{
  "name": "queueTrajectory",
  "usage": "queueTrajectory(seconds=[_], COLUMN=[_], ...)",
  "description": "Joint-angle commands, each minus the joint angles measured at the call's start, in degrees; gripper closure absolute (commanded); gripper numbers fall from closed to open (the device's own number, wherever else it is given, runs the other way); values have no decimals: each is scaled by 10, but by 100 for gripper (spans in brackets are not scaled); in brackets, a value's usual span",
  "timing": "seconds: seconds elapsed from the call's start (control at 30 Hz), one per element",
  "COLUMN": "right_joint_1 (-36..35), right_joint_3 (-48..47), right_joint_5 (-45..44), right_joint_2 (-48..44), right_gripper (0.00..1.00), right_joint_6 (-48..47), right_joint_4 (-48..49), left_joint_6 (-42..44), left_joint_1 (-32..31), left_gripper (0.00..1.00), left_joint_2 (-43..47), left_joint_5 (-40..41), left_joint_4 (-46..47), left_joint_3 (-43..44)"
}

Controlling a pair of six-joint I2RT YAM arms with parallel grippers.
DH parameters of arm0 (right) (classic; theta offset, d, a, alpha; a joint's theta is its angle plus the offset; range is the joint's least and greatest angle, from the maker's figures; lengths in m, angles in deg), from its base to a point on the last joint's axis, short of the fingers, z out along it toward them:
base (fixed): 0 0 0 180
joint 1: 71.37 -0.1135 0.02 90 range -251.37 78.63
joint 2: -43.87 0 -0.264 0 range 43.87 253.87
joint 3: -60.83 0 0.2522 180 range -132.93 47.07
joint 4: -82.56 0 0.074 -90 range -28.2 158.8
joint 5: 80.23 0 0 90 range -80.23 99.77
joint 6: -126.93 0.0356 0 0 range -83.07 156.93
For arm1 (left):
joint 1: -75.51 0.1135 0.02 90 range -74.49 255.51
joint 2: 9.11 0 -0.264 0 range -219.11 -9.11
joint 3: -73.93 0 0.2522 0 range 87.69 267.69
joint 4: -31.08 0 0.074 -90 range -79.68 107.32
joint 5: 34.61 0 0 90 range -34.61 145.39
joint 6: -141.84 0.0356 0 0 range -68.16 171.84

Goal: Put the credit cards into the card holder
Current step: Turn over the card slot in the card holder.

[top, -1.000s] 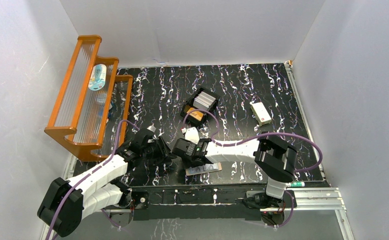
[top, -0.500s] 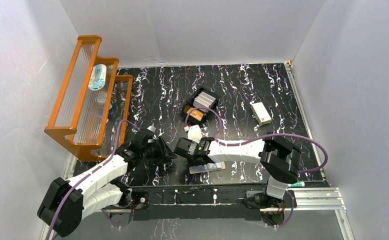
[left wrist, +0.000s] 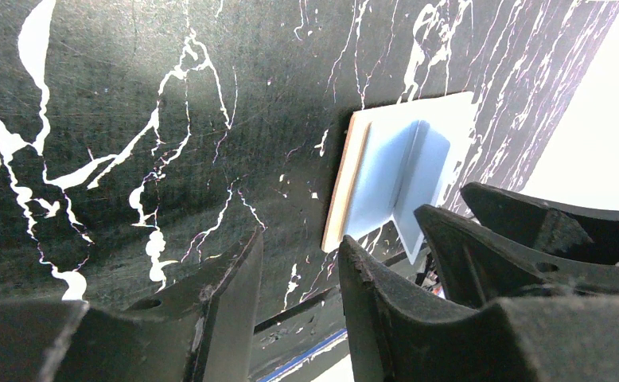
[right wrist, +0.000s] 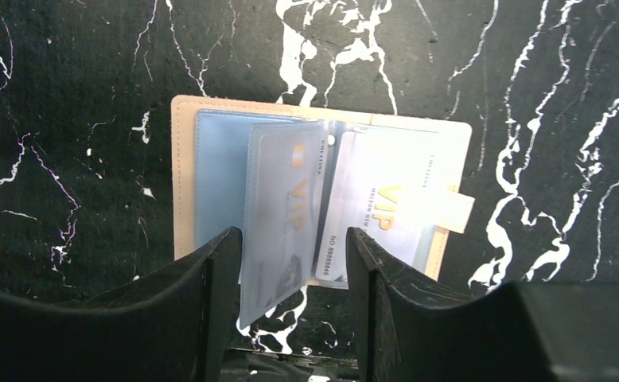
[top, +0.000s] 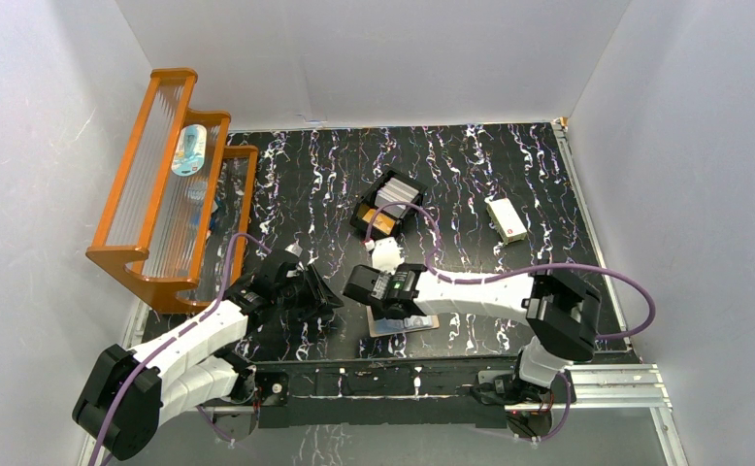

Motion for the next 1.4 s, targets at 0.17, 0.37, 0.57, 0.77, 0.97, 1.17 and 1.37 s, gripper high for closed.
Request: queueTrajectory(seconds=[0.17, 0.37, 0.57, 0.77, 0.97, 1.17, 1.37], right_joint_1=[3, 6, 26, 44, 145, 229, 297], right_joint_3=[33, 46, 69, 73, 66, 7, -79], right_joint_5=[-50, -67, -67, -63, 14, 88, 181], right_joint_2=[-72, -100, -112, -137, -169, -147, -59], right_gripper=[40, 40, 40, 39, 37, 36, 36], right_joint_6=[24, 37, 32, 7, -175, -345, -478], right_joint_4=[-47, -70, -75, -67, 54, 159, 239], left_joint_6=[-1, -1, 2, 16, 59, 159, 247], left_joint_1=[3, 4, 4, 3, 3, 3, 4], left_gripper=[62, 62, 62, 62, 60, 52, 49], left_joint_2=[4, 4, 5, 12, 52, 74, 95], left_joint_5=[-13, -14, -16, -19, -19, -37, -59], left_joint_4=[0, 1, 1, 2, 2, -51, -104], left_joint_3=[2, 2, 2, 11, 36, 108, 155])
